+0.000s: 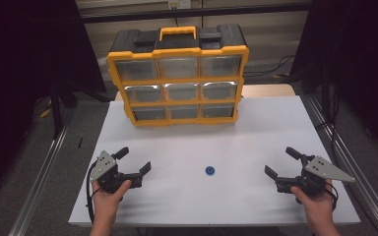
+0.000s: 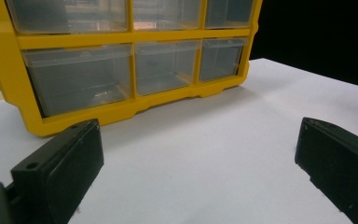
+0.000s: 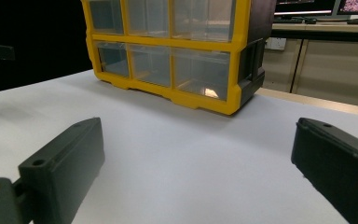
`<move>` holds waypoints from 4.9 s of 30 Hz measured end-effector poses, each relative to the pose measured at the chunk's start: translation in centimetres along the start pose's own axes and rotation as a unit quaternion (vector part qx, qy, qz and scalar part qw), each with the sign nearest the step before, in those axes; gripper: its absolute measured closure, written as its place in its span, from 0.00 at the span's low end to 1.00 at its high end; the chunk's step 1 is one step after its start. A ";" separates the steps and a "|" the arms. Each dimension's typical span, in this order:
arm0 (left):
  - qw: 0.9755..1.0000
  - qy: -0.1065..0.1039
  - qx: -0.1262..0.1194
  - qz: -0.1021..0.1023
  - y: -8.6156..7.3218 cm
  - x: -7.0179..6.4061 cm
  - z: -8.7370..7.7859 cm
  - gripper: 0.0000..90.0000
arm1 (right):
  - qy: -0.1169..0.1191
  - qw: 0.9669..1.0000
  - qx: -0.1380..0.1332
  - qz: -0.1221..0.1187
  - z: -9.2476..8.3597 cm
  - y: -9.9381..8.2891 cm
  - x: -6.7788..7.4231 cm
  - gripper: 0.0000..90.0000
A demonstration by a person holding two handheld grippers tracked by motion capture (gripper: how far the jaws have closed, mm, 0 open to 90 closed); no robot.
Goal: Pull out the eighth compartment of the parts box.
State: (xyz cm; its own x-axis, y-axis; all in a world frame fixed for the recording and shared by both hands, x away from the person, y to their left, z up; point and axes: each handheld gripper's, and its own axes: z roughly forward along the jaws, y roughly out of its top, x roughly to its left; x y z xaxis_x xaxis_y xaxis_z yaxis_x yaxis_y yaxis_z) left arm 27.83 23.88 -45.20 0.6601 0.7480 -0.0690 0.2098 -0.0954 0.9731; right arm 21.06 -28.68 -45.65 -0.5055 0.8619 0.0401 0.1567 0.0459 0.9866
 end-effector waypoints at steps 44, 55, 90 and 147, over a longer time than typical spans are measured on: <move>0.998 0.062 0.016 -0.005 3.7 -3.2 8.6 0.02 | -0.002 1.000 0.011 0.008 -0.2 -0.6 0.0 0.00; 0.997 0.075 0.016 -0.007 4.5 -3.4 10.6 0.02 | -0.005 1.000 0.010 0.006 -0.3 -0.6 0.0 0.00; 0.992 0.127 0.012 -0.011 4.8 -3.1 16.3 0.04 | -0.010 1.000 0.005 0.003 -0.7 -0.6 -0.2 0.00; 0.983 0.181 0.000 -0.024 4.3 -4.2 21.8 0.06 | -0.013 1.000 -0.005 0.005 -1.0 -0.5 -0.4 0.00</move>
State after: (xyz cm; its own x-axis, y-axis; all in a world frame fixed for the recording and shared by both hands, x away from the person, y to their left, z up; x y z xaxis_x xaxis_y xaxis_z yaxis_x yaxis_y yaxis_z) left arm 41.70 5.99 -45.51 0.3489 0.9366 -0.0316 0.2342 -0.0545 0.9707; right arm 20.34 -29.53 -45.96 -0.4820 0.8750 0.0453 0.1534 0.0333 0.9876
